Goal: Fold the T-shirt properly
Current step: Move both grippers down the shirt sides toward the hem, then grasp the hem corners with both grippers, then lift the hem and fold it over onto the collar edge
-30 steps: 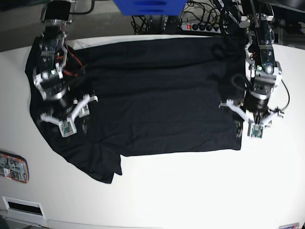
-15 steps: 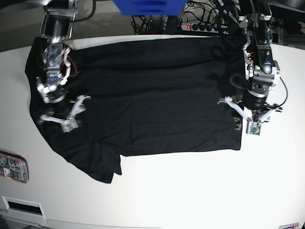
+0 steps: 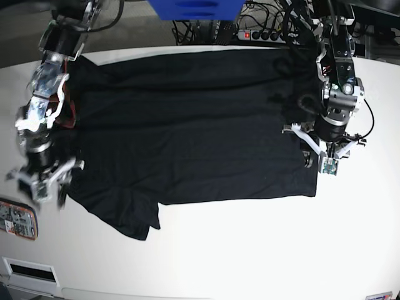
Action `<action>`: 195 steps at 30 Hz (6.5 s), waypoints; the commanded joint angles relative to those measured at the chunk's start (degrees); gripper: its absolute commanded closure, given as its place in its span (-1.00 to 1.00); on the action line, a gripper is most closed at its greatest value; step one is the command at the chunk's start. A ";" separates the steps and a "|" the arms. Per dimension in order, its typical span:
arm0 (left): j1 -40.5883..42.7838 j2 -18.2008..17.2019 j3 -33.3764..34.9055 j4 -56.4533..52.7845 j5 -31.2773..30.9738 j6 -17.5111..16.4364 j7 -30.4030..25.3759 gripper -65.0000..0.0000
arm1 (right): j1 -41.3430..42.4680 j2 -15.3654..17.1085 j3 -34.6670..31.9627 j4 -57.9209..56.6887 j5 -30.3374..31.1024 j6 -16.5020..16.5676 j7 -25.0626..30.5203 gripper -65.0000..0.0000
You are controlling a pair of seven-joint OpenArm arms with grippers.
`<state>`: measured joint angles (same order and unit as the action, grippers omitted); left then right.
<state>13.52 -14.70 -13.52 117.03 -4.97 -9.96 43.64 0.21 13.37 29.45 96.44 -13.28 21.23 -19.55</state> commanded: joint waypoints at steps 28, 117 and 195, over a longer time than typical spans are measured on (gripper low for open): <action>-21.74 -4.51 0.29 -25.30 -0.87 -0.20 -1.40 0.34 | -4.56 -1.37 -7.78 11.56 5.32 0.52 -1.59 -0.01; -32.64 -5.74 19.63 -73.47 -17.31 0.59 -25.57 1.00 | 43.00 -1.45 -12.00 -55.96 5.32 0.26 -15.31 -0.27; -2.93 -10.93 -0.59 -25.91 -17.23 0.59 -25.04 1.00 | 9.24 -6.02 -17.19 -10.25 5.23 -6.07 -13.02 1.00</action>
<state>11.33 -24.91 -13.67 90.06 -22.02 -9.39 20.05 7.92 6.57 11.70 84.86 -8.16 15.90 -33.89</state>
